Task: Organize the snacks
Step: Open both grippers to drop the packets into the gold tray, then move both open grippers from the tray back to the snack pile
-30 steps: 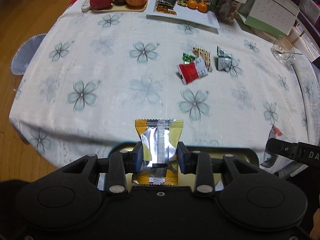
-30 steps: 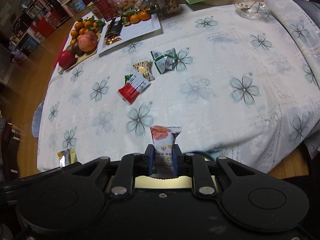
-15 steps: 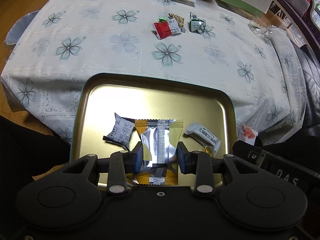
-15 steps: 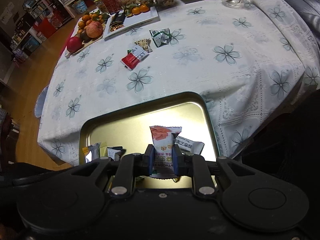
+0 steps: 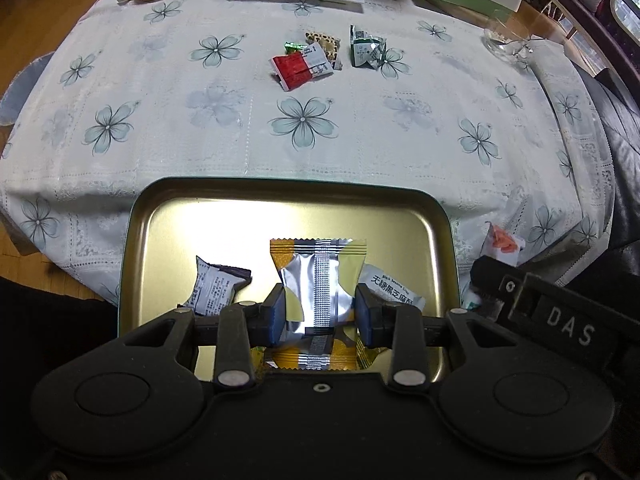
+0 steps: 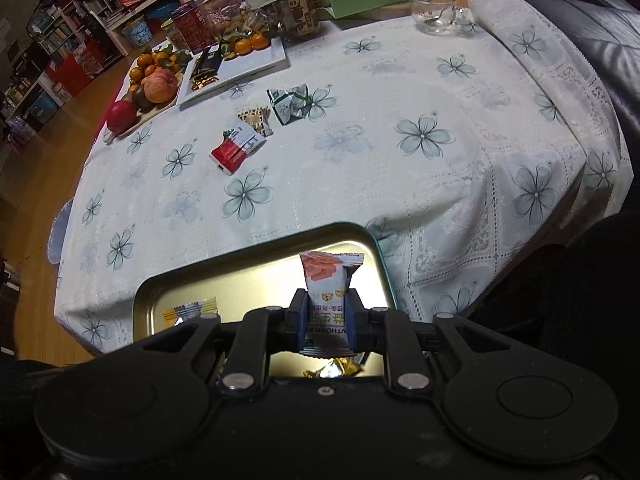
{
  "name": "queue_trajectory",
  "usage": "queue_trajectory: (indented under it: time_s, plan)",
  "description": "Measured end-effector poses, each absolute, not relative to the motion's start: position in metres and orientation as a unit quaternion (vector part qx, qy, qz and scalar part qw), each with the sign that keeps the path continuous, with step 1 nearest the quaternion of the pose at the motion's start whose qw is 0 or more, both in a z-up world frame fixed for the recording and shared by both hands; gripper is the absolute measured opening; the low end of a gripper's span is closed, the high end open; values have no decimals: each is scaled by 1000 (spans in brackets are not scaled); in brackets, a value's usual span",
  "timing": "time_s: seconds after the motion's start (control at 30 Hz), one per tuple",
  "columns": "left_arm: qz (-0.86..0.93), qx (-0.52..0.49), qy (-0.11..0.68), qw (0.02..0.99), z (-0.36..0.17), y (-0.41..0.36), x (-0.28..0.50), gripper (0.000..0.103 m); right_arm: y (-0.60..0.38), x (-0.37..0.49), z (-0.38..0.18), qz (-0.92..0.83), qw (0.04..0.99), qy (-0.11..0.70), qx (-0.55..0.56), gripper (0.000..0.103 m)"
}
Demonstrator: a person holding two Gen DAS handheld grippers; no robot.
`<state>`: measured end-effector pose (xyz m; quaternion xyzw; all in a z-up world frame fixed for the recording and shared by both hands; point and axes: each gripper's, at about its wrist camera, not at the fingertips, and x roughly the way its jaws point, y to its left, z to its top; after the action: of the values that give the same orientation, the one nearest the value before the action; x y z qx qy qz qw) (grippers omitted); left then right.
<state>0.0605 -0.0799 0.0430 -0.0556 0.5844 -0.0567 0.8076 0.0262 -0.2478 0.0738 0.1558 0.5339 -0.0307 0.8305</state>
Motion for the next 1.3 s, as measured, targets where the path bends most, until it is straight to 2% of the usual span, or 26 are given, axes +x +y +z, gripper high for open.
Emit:
queue_trajectory:
  time_s: [0.23,0.5,1.07,1.3]
  plan:
    - [-52,-80,582,808,44,-72,70,44,-250,51,79,-33,842,515,158,25]
    - [-43,-75,593,801,35,-66,68,45,-252,41,69,-21,824,538,177,28]
    - [-22,-57,595,801,35,-61,49,47,-243,20,63,3,805,567,175,30]
    - [-12,-49,617,785,26,-54,44,47,-231,20,49,22,785,601,148,40]
